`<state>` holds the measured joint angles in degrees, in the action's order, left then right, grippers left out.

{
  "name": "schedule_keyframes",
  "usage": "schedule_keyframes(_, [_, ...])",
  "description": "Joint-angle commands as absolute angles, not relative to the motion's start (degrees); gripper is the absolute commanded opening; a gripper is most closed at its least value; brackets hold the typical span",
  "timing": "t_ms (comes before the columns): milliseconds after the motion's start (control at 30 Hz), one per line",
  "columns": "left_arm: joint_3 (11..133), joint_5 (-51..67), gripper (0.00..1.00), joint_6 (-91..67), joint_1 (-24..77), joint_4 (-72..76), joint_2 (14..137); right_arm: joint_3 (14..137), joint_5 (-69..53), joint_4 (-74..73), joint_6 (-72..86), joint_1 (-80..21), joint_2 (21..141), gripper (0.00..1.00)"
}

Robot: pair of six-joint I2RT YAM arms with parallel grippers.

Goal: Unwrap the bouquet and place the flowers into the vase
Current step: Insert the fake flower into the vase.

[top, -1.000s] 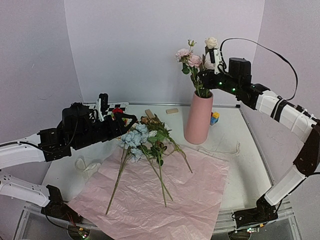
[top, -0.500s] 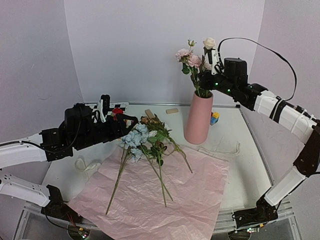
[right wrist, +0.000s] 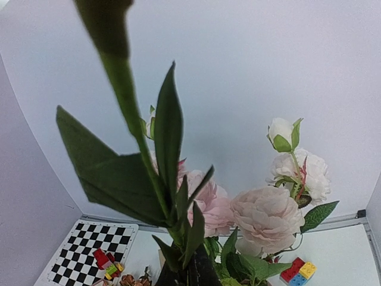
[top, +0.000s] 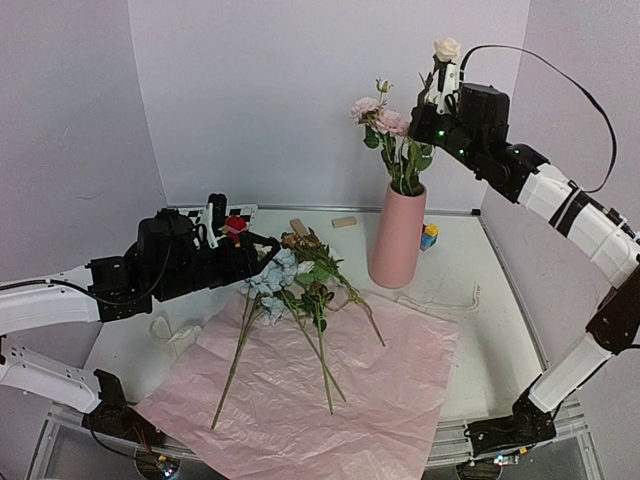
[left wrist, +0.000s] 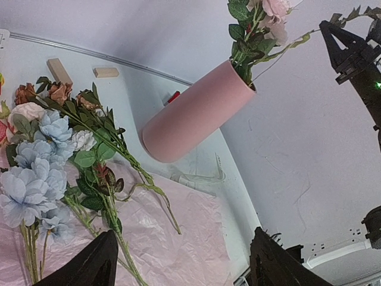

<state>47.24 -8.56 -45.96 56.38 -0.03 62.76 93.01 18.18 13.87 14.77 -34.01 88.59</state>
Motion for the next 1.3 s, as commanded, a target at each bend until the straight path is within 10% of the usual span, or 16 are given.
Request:
schedule_keyframes(0, [49.6, -8.1, 0.77, -44.7, 56.6, 1.1, 62.6, 94.0, 22.0, 15.5, 16.2, -34.5, 90.2, 0.0])
schedule_keyframes(833, [48.7, -9.1, 0.77, -44.0, 56.6, 0.4, 62.0, 82.8, 28.3, 15.2, 15.5, -33.4, 93.1, 0.05])
schedule_keyframes(967, [48.5, -9.0, 0.77, -44.2, 56.6, -1.1, 61.8, 81.0, 23.7, 15.1, 12.4, -33.4, 91.4, 0.48])
schedule_keyframes(1267, [48.7, -9.8, 0.77, -44.3, 56.6, -4.0, 61.7, 77.6, 21.4, 10.2, 12.8, -33.4, 83.7, 0.82])
